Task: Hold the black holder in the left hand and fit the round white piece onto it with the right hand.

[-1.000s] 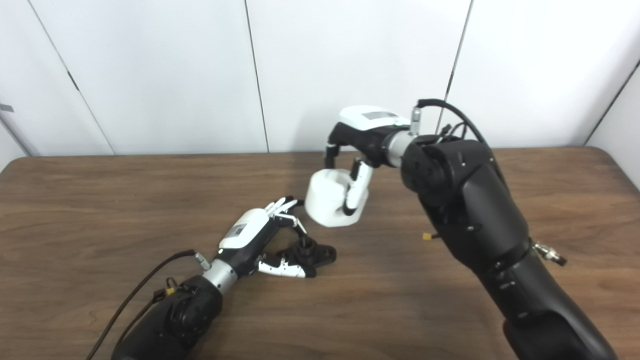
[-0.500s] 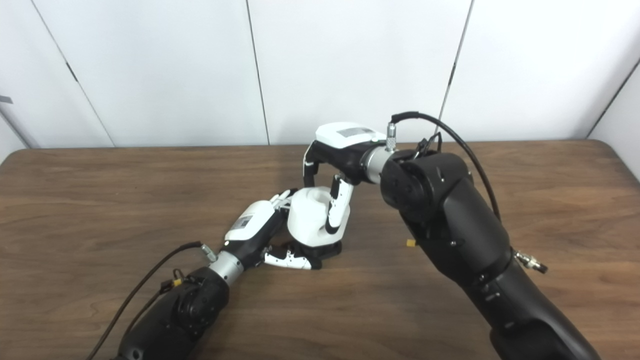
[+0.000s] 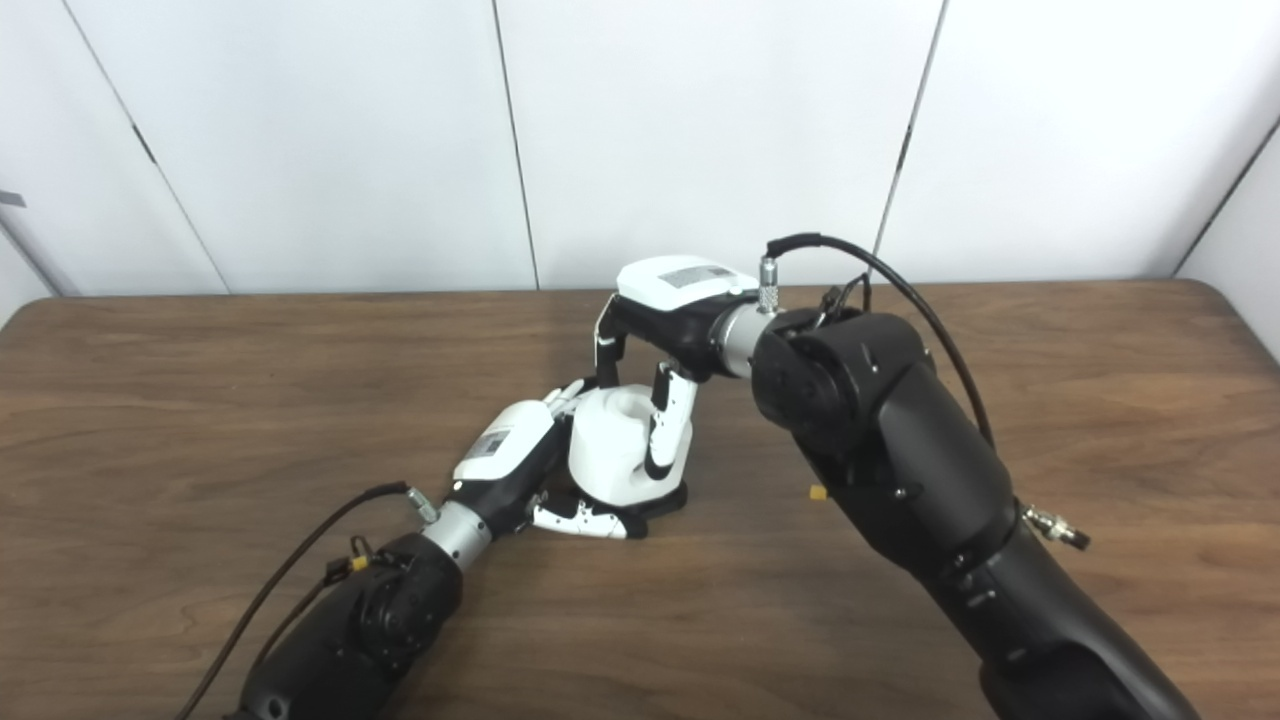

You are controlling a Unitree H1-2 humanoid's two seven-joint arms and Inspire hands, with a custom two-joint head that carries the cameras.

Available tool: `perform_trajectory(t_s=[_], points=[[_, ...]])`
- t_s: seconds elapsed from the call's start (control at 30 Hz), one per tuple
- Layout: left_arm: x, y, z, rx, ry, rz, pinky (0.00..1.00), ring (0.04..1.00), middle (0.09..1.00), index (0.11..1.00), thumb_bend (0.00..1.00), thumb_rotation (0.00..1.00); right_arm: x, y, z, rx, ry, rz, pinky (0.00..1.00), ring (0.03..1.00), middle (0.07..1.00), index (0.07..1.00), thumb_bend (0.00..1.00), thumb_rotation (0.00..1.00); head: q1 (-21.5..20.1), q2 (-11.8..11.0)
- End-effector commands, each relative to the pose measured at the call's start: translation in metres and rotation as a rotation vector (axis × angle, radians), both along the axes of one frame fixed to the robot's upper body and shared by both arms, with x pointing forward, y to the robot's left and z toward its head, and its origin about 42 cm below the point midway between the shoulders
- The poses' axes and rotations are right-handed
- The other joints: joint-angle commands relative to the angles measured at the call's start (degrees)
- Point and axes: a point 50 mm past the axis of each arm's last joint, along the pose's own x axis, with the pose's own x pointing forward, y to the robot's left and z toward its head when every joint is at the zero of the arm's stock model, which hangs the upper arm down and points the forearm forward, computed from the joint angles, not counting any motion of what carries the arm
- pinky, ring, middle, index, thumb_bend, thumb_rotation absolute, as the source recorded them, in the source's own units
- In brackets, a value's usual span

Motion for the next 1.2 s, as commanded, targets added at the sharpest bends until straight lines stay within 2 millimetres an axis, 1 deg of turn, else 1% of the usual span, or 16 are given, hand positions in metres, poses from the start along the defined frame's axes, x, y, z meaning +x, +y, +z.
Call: perform_trajectory(t_s=[0.0, 0.23, 0.43, 0.67, 0.93, 1.07, 1.17], points=[[-0.019, -0.006, -0.032, 0.122, 0.121, -0.036, 1.0, 1.0, 0.935, 0.481, 0.52, 0.06, 0.002, 0.001, 0.008, 0.005, -0.053, 0.014, 0.81, 0.848, 0.756, 0.481, 0.53, 0.14, 0.03, 0.01], [-0.021, -0.006, -0.028, 0.126, 0.131, -0.035, 1.0, 1.0, 0.935, 0.481, 0.52, 0.06, 0.003, 0.003, 0.002, 0.004, -0.055, 0.026, 0.85, 0.867, 0.771, 0.482, 0.53, 0.14, -0.08, 0.16], [-0.023, -0.004, -0.028, 0.131, 0.125, -0.037, 1.0, 1.0, 0.931, 0.482, 0.52, 0.06, 0.005, 0.002, 0.005, -0.021, -0.125, 0.071, 0.81, 0.846, 0.753, 0.482, 0.53, 0.14, -0.5, 0.38], [-0.025, -0.002, -0.025, 0.136, 0.13, -0.037, 1.0, 1.0, 0.932, 0.482, 0.52, 0.06, 0.006, 0.004, 0.008, -0.041, -0.159, 0.115, 0.8, 0.85, 0.748, 0.482, 0.53, 0.14, -1.52, 0.86], [-0.024, -0.001, -0.025, 0.139, 0.127, -0.036, 1.0, 1.0, 0.93, 0.482, 0.52, 0.06, 0.003, 0.001, 0.001, -0.068, -0.14, 0.161, 0.78, 0.851, 0.747, 0.483, 0.53, 0.14, -1.76, 1.19], [-0.025, -0.001, -0.025, 0.14, 0.129, -0.033, 1.0, 1.0, 0.931, 0.482, 0.52, 0.06, 0.0, -0.002, -0.007, -0.058, -0.107, 0.155, 0.78, 0.845, 0.746, 0.483, 0.53, 0.14, -1.63, 1.45], [-0.024, -0.001, -0.024, 0.137, 0.133, -0.033, 1.0, 1.0, 0.93, 0.482, 0.52, 0.06, -0.002, -0.003, -0.007, -0.05, -0.074, 0.144, 0.77, 0.839, 0.763, 0.491, 0.52, 0.15, -1.77, 1.53]])
